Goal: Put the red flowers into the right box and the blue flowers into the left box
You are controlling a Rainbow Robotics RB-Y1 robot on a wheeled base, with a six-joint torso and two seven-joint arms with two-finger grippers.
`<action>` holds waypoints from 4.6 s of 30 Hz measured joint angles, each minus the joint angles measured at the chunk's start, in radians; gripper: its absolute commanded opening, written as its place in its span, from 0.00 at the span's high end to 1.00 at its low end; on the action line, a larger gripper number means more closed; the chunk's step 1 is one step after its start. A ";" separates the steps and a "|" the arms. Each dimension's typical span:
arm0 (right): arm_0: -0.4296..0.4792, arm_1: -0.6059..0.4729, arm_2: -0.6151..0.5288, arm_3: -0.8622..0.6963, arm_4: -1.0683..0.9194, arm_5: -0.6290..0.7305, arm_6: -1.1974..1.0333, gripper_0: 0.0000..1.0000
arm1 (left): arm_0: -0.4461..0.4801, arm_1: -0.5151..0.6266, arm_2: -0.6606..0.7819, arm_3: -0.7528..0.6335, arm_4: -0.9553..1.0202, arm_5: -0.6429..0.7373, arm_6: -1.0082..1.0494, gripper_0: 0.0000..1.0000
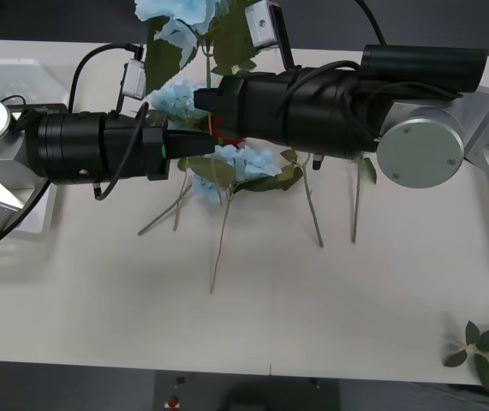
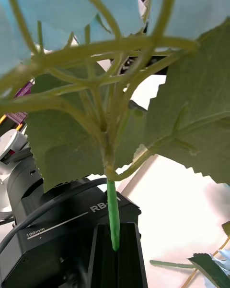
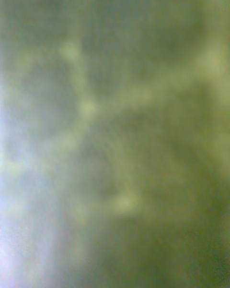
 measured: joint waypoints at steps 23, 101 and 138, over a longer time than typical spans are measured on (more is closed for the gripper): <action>0.000 0.000 0.000 0.001 0.000 0.000 0.000 0.00 | 0.000 0.000 0.000 0.000 0.000 -0.004 0.000 1.00; -0.029 0.288 -0.094 0.885 0.555 0.811 -0.397 0.00 | 0.177 0.489 0.374 0.519 -0.541 -0.222 0.112 1.00; -0.044 0.307 0.012 0.955 0.594 0.734 -0.397 1.00 | 0.177 0.457 0.433 0.384 -0.157 0.072 0.010 0.00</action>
